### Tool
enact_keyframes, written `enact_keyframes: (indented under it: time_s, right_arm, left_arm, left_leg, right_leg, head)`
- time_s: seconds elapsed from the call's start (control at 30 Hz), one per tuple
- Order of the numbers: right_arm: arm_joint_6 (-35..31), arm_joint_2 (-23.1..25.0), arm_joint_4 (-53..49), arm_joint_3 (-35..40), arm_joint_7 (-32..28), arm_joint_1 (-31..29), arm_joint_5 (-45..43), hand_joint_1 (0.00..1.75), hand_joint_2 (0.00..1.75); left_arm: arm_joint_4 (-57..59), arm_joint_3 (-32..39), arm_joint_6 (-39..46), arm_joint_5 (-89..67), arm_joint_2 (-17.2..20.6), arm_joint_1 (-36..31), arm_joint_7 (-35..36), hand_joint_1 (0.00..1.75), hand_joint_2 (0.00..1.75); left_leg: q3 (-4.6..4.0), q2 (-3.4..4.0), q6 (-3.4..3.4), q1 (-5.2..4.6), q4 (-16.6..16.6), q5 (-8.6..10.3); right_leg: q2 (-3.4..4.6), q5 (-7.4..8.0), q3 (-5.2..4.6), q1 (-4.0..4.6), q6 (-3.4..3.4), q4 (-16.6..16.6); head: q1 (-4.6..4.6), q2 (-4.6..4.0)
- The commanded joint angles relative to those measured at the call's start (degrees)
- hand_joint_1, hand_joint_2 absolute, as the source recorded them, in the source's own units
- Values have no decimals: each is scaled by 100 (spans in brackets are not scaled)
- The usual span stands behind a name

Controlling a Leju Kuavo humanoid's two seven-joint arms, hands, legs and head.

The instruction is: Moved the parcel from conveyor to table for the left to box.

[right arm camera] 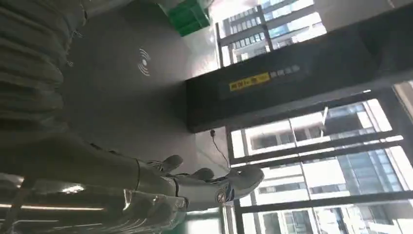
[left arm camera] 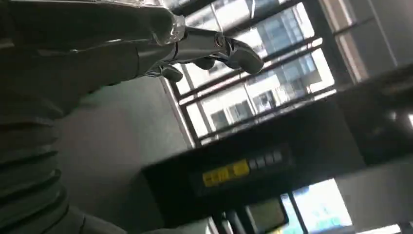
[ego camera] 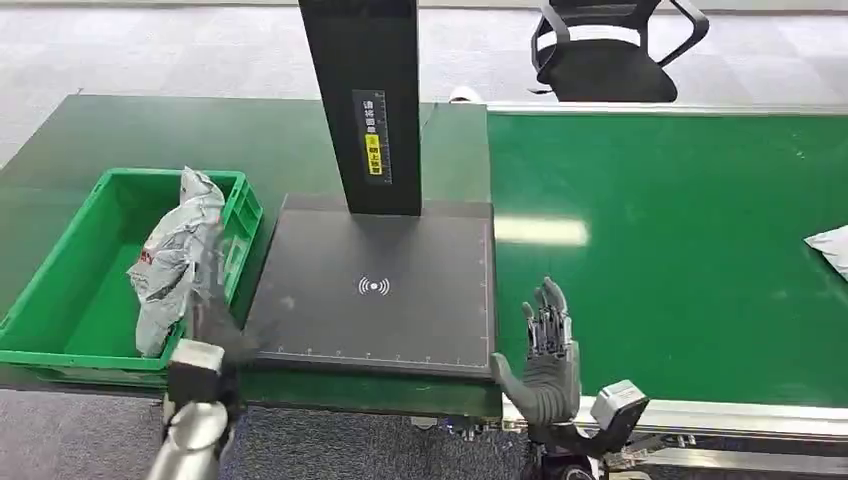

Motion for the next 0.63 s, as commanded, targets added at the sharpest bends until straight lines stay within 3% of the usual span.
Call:
enact_keyframes:
  time_s: [0.03,0.3,0.63]
  right_arm:
    - [-350,-160,189,675,195,80,606,0,175]
    - [-212,-92,964,748,178,-171,521,0,175]
    - [-78,-130,1188,738,132,-376,395,0,175]
  left_arm:
    - [157,-621,-1303,672,-894,1083,-104,0,175]
    - [30,-663,-1283,-3,-1075,1435,289,0,175]
    - [128,-621,-1363,41,-1083,1550,347,0,175]
  left_leg:
    - [16,6,2,-1,-8,-3]
    - [28,5,3,8,-12,-5]
    - [24,-1,1,8,-10,-4]
  right_leg:
    - [-2,-2,17,1,-1,-8]
    - [-5,-2,33,10,-2,-19]
    - [-2,-1,30,9,-2,-13]
  head:
    - [0,0]
    - [0,0]
    - [0,0]
